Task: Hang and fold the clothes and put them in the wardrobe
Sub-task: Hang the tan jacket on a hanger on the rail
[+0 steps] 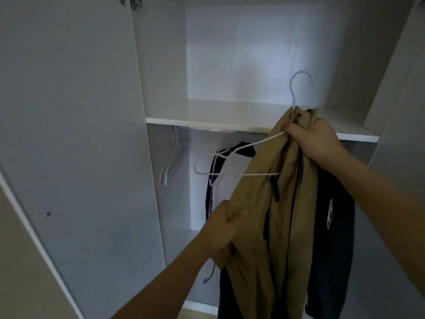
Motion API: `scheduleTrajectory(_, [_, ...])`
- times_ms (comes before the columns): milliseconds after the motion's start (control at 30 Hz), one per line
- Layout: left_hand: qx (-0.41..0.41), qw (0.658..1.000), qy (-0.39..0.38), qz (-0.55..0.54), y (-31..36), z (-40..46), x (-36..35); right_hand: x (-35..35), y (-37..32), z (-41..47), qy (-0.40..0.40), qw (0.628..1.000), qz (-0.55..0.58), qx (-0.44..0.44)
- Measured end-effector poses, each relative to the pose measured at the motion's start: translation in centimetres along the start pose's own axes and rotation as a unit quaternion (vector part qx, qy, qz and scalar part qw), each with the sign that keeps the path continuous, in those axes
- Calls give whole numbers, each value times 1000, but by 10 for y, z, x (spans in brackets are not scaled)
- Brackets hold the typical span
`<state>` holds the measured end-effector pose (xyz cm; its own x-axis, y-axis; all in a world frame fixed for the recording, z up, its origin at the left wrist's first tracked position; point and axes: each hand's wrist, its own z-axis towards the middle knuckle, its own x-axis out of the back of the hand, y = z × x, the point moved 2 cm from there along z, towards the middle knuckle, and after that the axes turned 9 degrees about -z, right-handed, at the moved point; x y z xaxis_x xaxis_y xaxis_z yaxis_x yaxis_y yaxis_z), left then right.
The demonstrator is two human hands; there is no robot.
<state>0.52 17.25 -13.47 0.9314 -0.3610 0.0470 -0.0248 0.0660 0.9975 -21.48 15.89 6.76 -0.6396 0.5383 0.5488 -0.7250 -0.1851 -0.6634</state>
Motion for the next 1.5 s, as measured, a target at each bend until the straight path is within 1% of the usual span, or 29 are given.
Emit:
scheduleTrajectory(67, [-20,996,34,86,9,13,20,6,10,-2,-2,1000,-16,7])
scheduleTrajectory(133, [-28,983,60,170,31,30,51,10,21,-7,-16,998,-56,29])
scheduleTrajectory(167, [-29,977,59,203,46,36,67,11,27,-9,-22,995,-86,37])
scheduleTrajectory(233, [-11,968,23,249,84,46,92,14,38,-15,-25,988,-148,48])
scheduleTrajectory(300, [-10,949,12,315,129,54,99,15,45,-20,-11,980,-191,53])
scheduleTrajectory(333, [-29,931,23,364,148,59,97,16,45,-23,2,977,-204,54])
scheduleTrajectory(367, [-59,904,35,423,167,63,90,16,44,-24,17,976,-210,52])
scheduleTrajectory(433, [-122,821,51,555,197,65,63,12,36,-28,34,979,-194,50])
scheduleTrajectory(467, [-141,787,52,598,208,65,45,9,30,-30,35,981,-182,57])
scheduleTrajectory(500, [-149,777,46,609,217,66,27,5,22,-32,34,982,-171,67])
scheduleTrajectory(533, [-148,792,33,591,224,68,11,2,14,-34,31,983,-162,76])
scheduleTrajectory(567, [-139,832,26,537,231,71,-1,0,6,-36,29,985,-148,81])
scheduleTrajectory(600, [-123,882,30,453,237,75,-9,-1,0,-38,26,989,-126,78])
scheduleTrajectory(633, [-100,933,41,344,244,76,-13,0,-5,-40,20,993,-97,69])
scheduleTrajectory(667, [-68,971,47,226,250,75,-17,2,-9,-41,15,996,-70,58])
scheduleTrajectory(700, [-44,991,42,119,255,73,-20,4,-11,-42,8,997,-49,53])
scheduleTrajectory(733, [-36,998,29,48,262,70,-22,6,-13,-43,-2,997,-38,60])
scheduleTrajectory(767, [-41,999,14,16,269,68,-24,5,-16,-45,-17,996,-39,77])
scheduleTrajectory(833, [-57,998,-2,10,285,65,-30,1,-24,-49,-61,989,-70,112])
scheduleTrajectory(900, [-72,996,28,33,298,64,-33,-8,-30,-51,-90,981,-114,125])
scheduleTrajectory(933, [-78,995,53,42,303,63,-32,-12,-31,-50,-85,979,-141,123])
scheduleTrajectory(1000, [-85,993,78,32,307,59,-29,-18,-34,-50,-49,971,-200,120])
scheduleTrajectory(1100, [-92,993,70,-4,303,52,-26,-26,-36,-51,16,958,-265,109])
scheduleTrajectory(1167, [-103,992,73,-26,300,49,-23,-31,-38,-51,29,948,-299,104])
scheduleTrajectory(1233, [-108,988,96,-54,301,50,-16,-34,-42,-52,34,943,-314,103])
scheduleTrajectory(1333, [-89,980,146,-101,307,53,-8,-43,-48,-59,78,930,-344,104])
scheduleTrajectory(1400, [-88,976,144,-135,310,52,-8,-50,-48,-64,105,924,-355,99])
scheduleTrajectory(1500, [-76,975,125,-167,314,48,-17,-49,-39,-58,124,931,-332,89])
